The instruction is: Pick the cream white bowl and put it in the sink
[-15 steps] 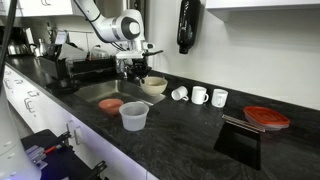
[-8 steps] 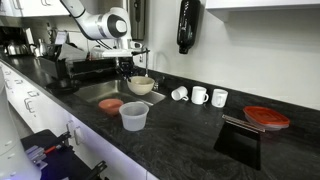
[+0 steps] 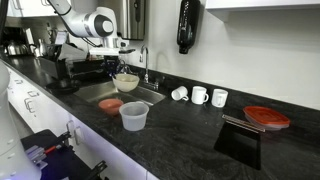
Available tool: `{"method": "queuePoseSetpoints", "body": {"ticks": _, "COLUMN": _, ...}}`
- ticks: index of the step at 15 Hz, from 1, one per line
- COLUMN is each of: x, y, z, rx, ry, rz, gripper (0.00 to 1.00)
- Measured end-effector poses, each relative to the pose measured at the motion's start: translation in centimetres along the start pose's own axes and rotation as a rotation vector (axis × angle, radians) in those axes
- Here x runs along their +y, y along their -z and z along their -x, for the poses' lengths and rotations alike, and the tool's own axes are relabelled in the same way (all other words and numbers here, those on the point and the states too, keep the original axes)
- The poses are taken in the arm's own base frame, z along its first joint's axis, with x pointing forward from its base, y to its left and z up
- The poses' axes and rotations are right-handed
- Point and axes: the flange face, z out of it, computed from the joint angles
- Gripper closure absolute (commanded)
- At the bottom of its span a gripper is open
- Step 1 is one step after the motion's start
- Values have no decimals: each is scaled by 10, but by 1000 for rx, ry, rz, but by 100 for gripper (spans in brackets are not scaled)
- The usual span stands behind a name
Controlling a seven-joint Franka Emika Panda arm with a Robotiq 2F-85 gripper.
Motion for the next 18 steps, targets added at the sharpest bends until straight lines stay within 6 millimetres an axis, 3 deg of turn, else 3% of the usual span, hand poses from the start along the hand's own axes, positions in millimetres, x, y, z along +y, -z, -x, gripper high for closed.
{"method": "queuePoseSetpoints", "body": {"ticks": 2, "x": -13, "y": -1, "z": -4, "rx": 2, "ry": 12, "rz": -14, "gripper": 95}}
{"method": "queuePoseSetpoints", "body": {"ticks": 12, "x": -14, "y": -2, "z": -6, "rx": 6, "ry": 15, "rz": -14, "gripper": 99}}
{"method": "queuePoseSetpoints", "body": {"ticks": 14, "x": -27, "y": -1, "z": -18, "rx": 28, "ry": 51, "rz": -13, "gripper": 99}}
{"method": "queuePoseSetpoints", "body": {"ticks": 18, "x": -66, "y": 2, "z": -64, "rx": 72, "ry": 198, "rz": -21, "gripper": 99}}
